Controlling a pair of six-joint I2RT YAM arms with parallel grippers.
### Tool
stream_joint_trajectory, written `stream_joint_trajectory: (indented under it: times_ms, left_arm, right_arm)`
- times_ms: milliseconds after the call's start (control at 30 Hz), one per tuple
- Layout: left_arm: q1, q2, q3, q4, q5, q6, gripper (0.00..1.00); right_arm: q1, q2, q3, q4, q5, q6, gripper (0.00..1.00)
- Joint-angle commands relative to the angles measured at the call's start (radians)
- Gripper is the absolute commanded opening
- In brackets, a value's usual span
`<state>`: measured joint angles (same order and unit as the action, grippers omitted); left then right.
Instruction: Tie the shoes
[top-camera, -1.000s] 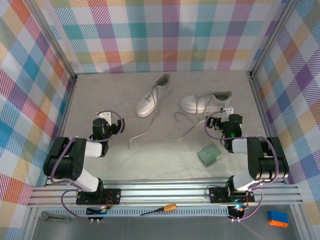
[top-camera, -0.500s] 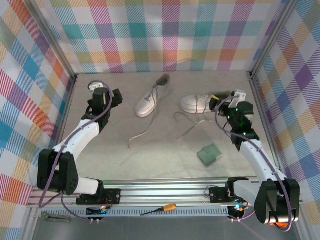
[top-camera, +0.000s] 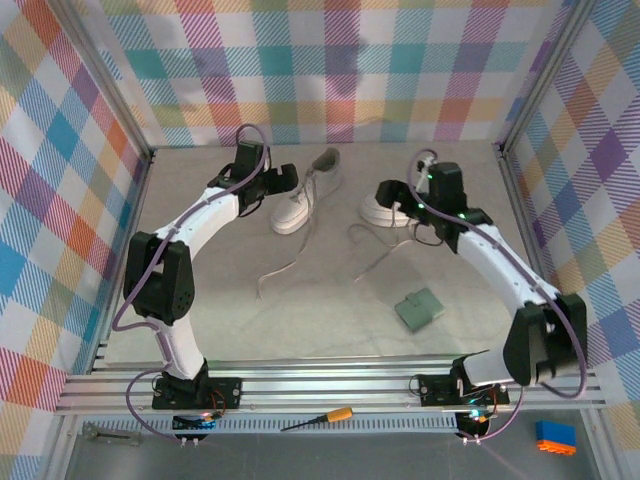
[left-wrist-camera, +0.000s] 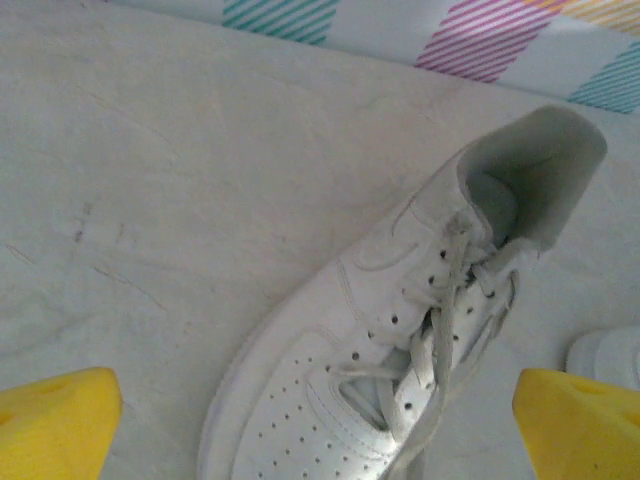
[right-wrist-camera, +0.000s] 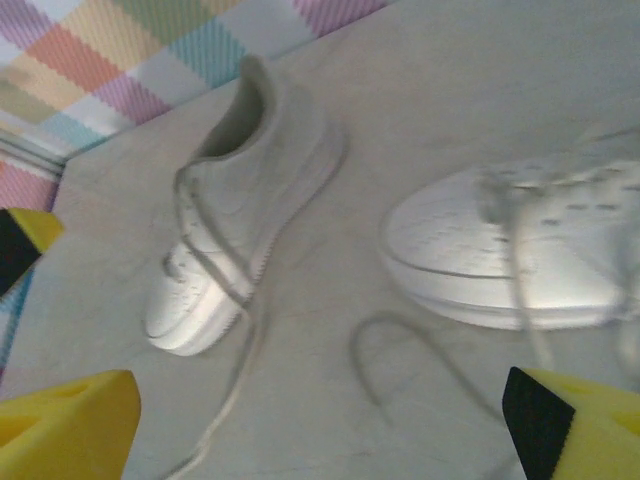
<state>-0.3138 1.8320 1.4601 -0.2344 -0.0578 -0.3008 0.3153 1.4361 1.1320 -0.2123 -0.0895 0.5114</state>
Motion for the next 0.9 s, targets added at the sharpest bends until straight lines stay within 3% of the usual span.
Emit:
stream_joint_trajectory:
  times_ms: [0,200,400,667,867]
  left_arm:
    - [0.004,-0.113,-0.095,0.015,0.013,-0.039,1.00]
    - [0.004,-0.412,-0.402,0.059,-0.120,-0.104,1.00]
    - [0.002,-0.606,-0.525,0.010,-0.146,-0.121,1.00]
    - [-0.007,-0.673,-0.549,-0.036,-0.135,-0.120,1.00]
    - [-0.008,-0.688,-0.566,-0.073,-0.141,-0.116,1.00]
  right_arm:
    - [0.077,0.120,0.128,-0.081,0.067,0.087,0.92]
    - [0.123,0.406,0.408,-0.176,0.161,0.260,0.83]
    - [0.123,0.707,0.770,-0.309,0.184,0.383,0.78]
    - [0.128,1.012,1.221,-0.476,0.173,0.454,0.76]
    - [0.143,1.132,1.380,-0.512,0.157,0.448,0.75]
